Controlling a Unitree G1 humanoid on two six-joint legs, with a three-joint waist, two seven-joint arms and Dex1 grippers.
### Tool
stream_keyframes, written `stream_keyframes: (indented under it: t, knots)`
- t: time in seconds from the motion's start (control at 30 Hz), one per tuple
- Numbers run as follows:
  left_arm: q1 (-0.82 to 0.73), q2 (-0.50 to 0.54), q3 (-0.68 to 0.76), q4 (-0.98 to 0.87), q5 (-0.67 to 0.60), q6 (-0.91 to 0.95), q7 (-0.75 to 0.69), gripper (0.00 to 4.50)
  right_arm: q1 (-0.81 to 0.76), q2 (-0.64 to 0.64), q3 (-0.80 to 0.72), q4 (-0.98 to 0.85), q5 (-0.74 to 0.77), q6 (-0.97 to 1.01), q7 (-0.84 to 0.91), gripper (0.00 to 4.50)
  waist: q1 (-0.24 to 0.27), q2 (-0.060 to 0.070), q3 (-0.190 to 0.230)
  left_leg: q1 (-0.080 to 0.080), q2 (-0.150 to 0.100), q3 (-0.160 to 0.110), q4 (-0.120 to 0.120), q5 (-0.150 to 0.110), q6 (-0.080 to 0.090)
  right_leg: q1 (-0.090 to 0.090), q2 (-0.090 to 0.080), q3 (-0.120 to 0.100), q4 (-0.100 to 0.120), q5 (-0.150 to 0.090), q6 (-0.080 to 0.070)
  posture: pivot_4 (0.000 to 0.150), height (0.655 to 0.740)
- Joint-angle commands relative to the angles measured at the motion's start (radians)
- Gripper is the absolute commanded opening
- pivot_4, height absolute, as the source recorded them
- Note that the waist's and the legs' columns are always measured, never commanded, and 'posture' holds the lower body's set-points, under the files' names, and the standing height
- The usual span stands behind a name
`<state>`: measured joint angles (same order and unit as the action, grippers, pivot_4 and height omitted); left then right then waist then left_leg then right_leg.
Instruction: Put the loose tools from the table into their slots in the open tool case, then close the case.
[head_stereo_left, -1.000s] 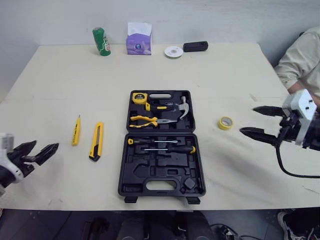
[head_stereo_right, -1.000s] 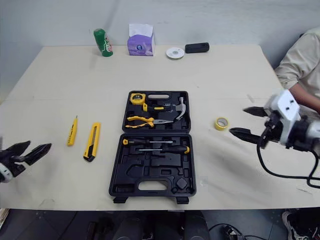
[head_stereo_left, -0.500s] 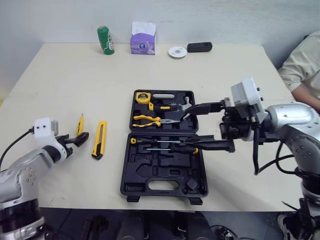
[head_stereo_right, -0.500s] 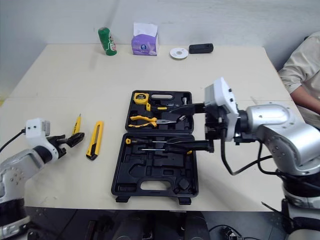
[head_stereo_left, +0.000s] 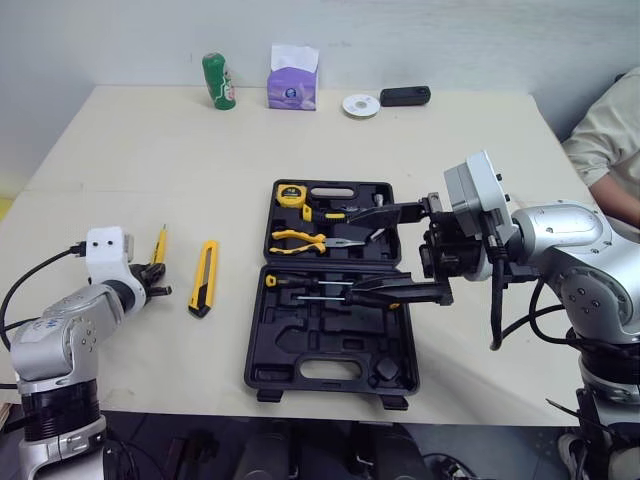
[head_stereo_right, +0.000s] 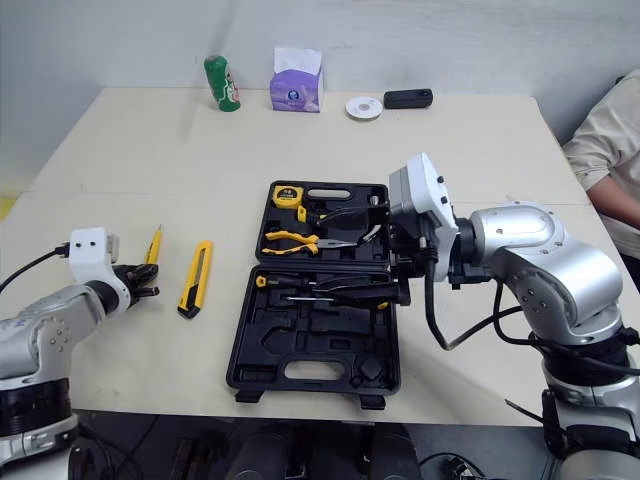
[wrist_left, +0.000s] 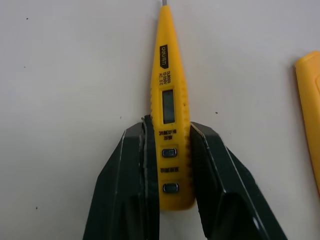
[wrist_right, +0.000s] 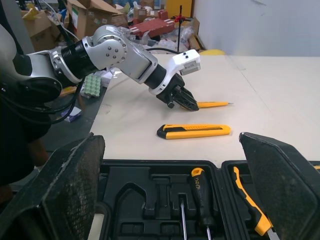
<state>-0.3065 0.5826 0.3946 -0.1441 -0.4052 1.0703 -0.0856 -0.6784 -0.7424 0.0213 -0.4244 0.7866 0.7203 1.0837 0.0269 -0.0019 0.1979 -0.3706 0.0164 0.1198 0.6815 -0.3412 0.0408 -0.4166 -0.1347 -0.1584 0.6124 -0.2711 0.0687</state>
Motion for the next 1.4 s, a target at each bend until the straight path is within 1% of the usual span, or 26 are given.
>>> stream_keyframes:
  t: [0.03,0.07,0.13,0.23,0.3,0.4,0.47,0.53,0.6,0.67,0.7,0.87,0.97,1.03,1.17,1.4]
  knots:
    - [0.043,0.039,-0.05,-0.038,0.027,-0.035,-0.061,0.56,0.005,-0.01,-0.022,-0.029,0.004,-0.013,0.0,4.5,-0.001,0.0,0.0,0.0,0.0,0.0,0.0,0.0,0.0,0.0,0.0,0.0,0.0,0.0,0.0,0.15,0.7278]
    - [0.051,0.048,-0.047,-0.059,0.024,-0.041,-0.075,0.56,0.01,-0.014,-0.024,-0.032,0.005,-0.011,0.001,4.5,-0.003,0.0,0.0,0.0,0.0,0.0,0.0,0.0,0.0,0.0,0.0,0.0,0.0,0.0,0.0,0.15,0.7278]
    - [0.079,0.106,-0.026,-0.128,-0.005,-0.051,-0.151,0.56,0.039,-0.037,-0.039,-0.041,0.004,-0.003,0.006,4.5,-0.004,0.0,0.0,0.0,0.0,0.0,0.0,0.0,0.0,0.0,0.0,0.0,0.0,0.0,0.0,0.15,0.7278]
    - [0.109,0.213,0.0,-0.213,-0.066,-0.066,-0.305,0.56,0.102,-0.088,-0.061,-0.049,0.001,0.003,0.02,4.5,-0.003,-0.003,0.002,-0.002,0.001,-0.001,0.0,0.0,0.0,-0.001,0.0,0.0,-0.001,0.0,0.0,0.15,0.7278]
    - [0.135,0.309,-0.017,-0.278,-0.11,-0.099,-0.454,0.56,0.158,-0.12,-0.071,-0.061,-0.006,-0.003,0.03,4.5,-0.003,-0.003,0.002,-0.003,0.001,-0.001,0.0,0.0,-0.001,-0.002,0.0,-0.001,-0.002,0.0,0.0,0.15,0.7278]
    - [0.158,0.445,-0.09,-0.34,-0.135,-0.177,-0.656,0.56,0.227,-0.15,-0.087,-0.082,0.005,-0.003,0.034,4.5,-0.004,-0.003,0.002,-0.003,0.001,-0.001,-0.001,-0.002,-0.004,-0.002,0.0,0.0,-0.008,0.0,0.0,0.15,0.7278]
    - [0.129,0.499,-0.164,-0.359,-0.144,-0.216,-0.752,0.56,0.263,-0.16,-0.087,-0.096,0.0,-0.009,0.03,4.5,-0.004,-0.001,0.003,-0.003,0.001,-0.001,-0.001,-0.004,-0.006,-0.002,0.0,0.0,-0.008,0.0,0.0,0.15,0.7278]
    - [0.07,0.527,-0.257,-0.37,-0.137,-0.223,-0.805,0.56,0.292,-0.162,-0.075,-0.105,-0.033,-0.034,0.02,4.5,-0.003,-0.001,0.003,-0.003,0.001,-0.001,-0.001,-0.004,-0.006,-0.002,0.0,0.0,-0.007,0.0,-0.001,0.15,0.7278]
    - [0.003,0.534,-0.36,-0.377,-0.102,-0.225,-0.832,0.56,0.306,-0.152,-0.066,-0.109,-0.061,-0.047,-0.007,4.5,-0.002,-0.001,0.003,-0.003,0.001,-0.001,-0.001,-0.003,-0.007,-0.002,0.001,0.0,-0.006,0.0,-0.001,0.15,0.7278]
    - [-0.072,0.522,-0.445,-0.382,-0.095,-0.205,-0.86,0.56,0.313,-0.139,-0.072,-0.122,-0.045,-0.028,-0.033,4.5,-0.002,-0.001,0.003,-0.003,0.001,0.0,-0.001,-0.003,-0.005,-0.002,0.001,0.0,-0.006,0.0,-0.001,0.15,0.7278]
    - [-0.121,0.514,-0.496,-0.377,-0.081,-0.202,-0.88,0.56,0.326,-0.141,-0.081,-0.14,-0.029,-0.017,-0.04,4.5,-0.003,-0.001,0.003,-0.003,0.001,0.0,-0.001,-0.001,-0.002,-0.002,0.001,0.0,-0.005,0.0,-0.001,0.15,0.7278]
    - [-0.255,0.5,-0.664,-0.344,0.006,-0.239,-0.96,0.56,0.378,-0.157,-0.109,-0.191,0.003,0.008,-0.061,4.5,-0.003,-0.001,0.004,-0.004,0.001,0.001,-0.001,0.001,0.0,-0.002,0.004,0.0,-0.002,0.0,-0.001,0.15,0.7278]
    - [-0.328,0.451,-0.765,-0.3,0.081,-0.265,-0.981,0.56,0.423,-0.169,-0.118,-0.224,0.004,0.014,-0.075,4.5,0.0,-0.001,0.004,-0.004,0.001,0.001,0.0,0.001,0.001,-0.002,0.004,-0.001,-0.002,0.0,0.0,0.15,0.7278]
    - [-0.354,0.437,-0.814,-0.279,0.132,-0.301,-1.003,0.56,0.443,-0.173,-0.121,-0.239,0.006,0.018,-0.086,4.5,0.001,-0.002,0.004,-0.004,0.001,0.001,0.001,0.002,0.002,-0.002,0.004,-0.001,-0.003,0.0,0.0,0.15,0.7278]
    - [-0.406,0.387,-0.869,-0.225,0.202,-0.325,-1.02,0.56,0.465,-0.177,-0.135,-0.264,0.016,0.029,-0.102,4.5,0.001,-0.002,0.004,-0.004,0.0,0.001,0.001,0.002,0.002,-0.002,0.004,0.0,-0.002,0.0,0.0,0.15,0.7278]
    - [-0.429,0.327,-0.882,-0.169,0.258,-0.358,-1.053,0.56,0.47,-0.18,-0.147,-0.273,0.022,0.039,-0.126,4.5,0.0,-0.003,0.004,-0.004,0.0,0.001,0.002,0.002,0.003,-0.002,0.004,-0.001,-0.002,0.0,0.001,0.15,0.7278]
